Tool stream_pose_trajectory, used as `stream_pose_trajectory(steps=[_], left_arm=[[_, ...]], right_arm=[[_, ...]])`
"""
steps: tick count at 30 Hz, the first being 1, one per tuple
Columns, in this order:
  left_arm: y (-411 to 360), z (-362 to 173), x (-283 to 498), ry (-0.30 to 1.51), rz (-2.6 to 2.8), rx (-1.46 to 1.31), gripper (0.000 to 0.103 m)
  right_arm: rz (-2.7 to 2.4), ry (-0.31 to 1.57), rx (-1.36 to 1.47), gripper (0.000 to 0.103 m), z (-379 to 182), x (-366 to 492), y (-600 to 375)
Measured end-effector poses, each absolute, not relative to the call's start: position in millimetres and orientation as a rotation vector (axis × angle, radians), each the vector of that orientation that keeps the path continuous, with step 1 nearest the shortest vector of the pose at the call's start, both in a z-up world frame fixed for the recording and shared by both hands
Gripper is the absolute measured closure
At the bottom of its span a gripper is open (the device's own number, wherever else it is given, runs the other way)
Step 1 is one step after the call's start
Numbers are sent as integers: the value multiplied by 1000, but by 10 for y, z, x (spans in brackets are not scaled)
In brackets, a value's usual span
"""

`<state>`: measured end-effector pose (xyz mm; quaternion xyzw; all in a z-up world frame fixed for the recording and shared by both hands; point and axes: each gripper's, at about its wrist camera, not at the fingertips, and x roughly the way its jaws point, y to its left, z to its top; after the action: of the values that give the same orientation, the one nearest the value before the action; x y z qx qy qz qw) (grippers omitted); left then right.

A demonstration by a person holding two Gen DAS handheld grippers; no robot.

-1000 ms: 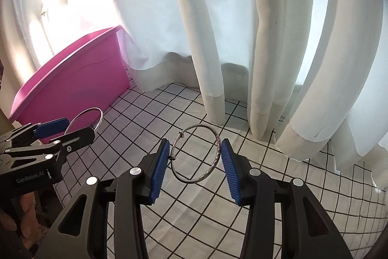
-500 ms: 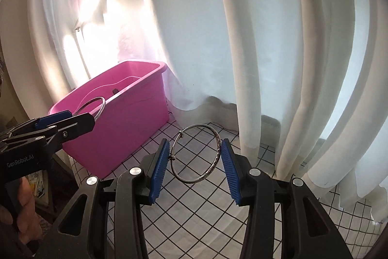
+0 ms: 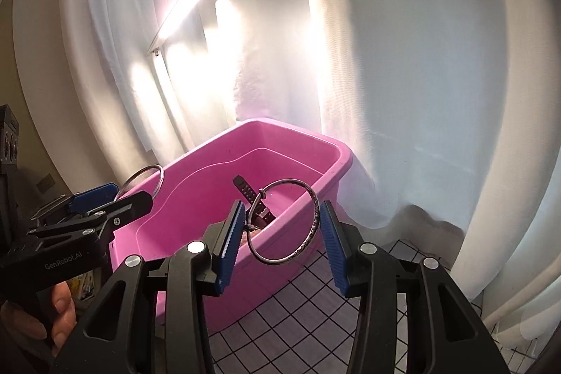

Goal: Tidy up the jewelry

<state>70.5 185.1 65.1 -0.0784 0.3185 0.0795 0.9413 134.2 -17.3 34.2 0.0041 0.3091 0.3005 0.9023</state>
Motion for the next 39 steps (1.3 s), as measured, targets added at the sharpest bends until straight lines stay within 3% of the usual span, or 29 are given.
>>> stream_pose_trajectory(steps=[14,25,26,27,28,31,39], left_arm=[[2603,254,1256,823,227,-235,34],[2778,-49,1433,960,279,-254,31],[2789,-66,1430,968,279,-261,29],[2799,-75,1424,973,281,-268,25],[2812,-80,1417,974,290,-274,16],[2852,-73,1394,971,305,-286,8],[2914,-72,1384,992,337,-292,7]], right_arm=[[693,787,-115,60,189,1883,813],[611,956,-230,58,-168,2239,1144],[607,964,-227,53,-178,2257,1141],[595,961,-224,41,-177,2267,1130],[582,957,-220,37,-172,2283,1112],[565,967,-203,36,-184,2325,1053],[543,968,-181,36,-169,2295,1007]])
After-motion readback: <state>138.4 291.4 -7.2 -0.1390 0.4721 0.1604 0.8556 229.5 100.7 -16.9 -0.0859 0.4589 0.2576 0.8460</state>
